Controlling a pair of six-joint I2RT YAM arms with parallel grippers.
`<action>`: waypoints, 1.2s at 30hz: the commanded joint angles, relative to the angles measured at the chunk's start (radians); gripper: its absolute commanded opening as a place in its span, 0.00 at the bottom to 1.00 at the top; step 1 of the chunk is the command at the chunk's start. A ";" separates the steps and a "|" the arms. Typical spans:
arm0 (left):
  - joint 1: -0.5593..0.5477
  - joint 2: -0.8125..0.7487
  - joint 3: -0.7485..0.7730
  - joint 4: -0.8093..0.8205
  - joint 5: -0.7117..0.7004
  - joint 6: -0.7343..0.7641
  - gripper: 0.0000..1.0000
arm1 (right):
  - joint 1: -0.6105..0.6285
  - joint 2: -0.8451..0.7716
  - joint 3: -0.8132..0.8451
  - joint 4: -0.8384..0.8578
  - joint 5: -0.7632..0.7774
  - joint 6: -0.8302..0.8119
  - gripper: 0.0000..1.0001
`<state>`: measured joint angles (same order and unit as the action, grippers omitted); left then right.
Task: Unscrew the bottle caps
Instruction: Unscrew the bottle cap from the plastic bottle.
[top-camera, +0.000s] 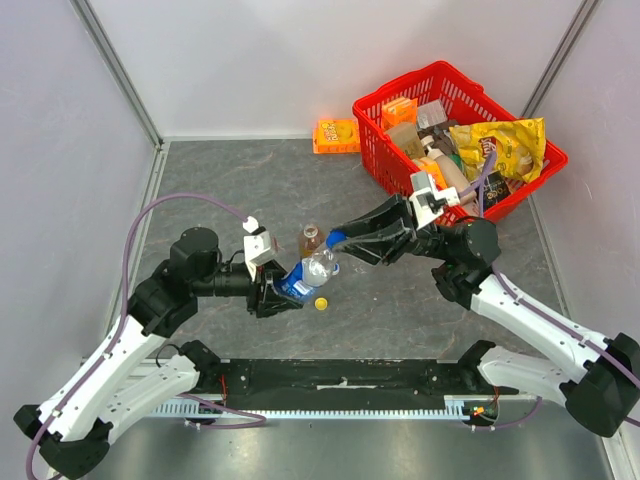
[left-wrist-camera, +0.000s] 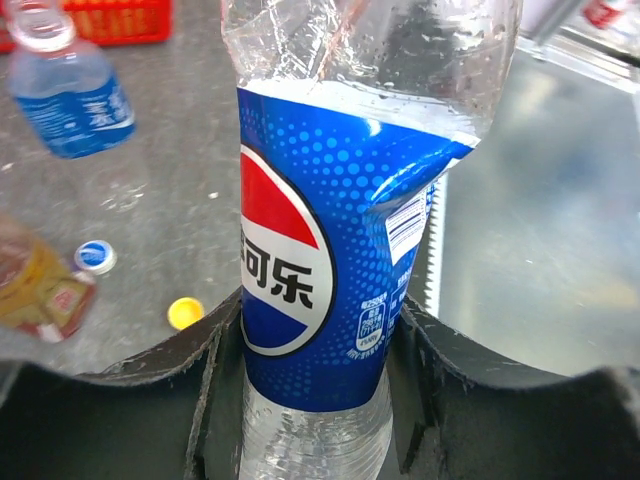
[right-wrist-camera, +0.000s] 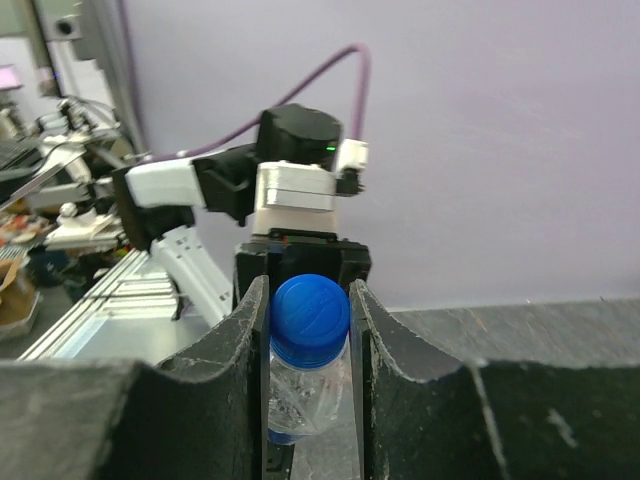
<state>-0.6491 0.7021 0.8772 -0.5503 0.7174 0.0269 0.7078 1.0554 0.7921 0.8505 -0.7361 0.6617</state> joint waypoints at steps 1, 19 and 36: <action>-0.011 0.000 0.063 0.107 0.253 -0.043 0.02 | 0.013 0.003 -0.021 0.140 -0.207 0.022 0.00; -0.012 0.014 -0.009 0.547 0.585 -0.377 0.02 | 0.019 -0.077 -0.010 0.438 -0.272 0.182 0.00; -0.011 0.028 0.023 0.222 0.354 -0.137 0.02 | 0.019 -0.190 0.036 -0.073 0.033 -0.080 0.75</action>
<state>-0.6544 0.7322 0.8593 -0.2279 1.1553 -0.2272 0.7292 0.8719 0.7834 0.9211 -0.8433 0.6350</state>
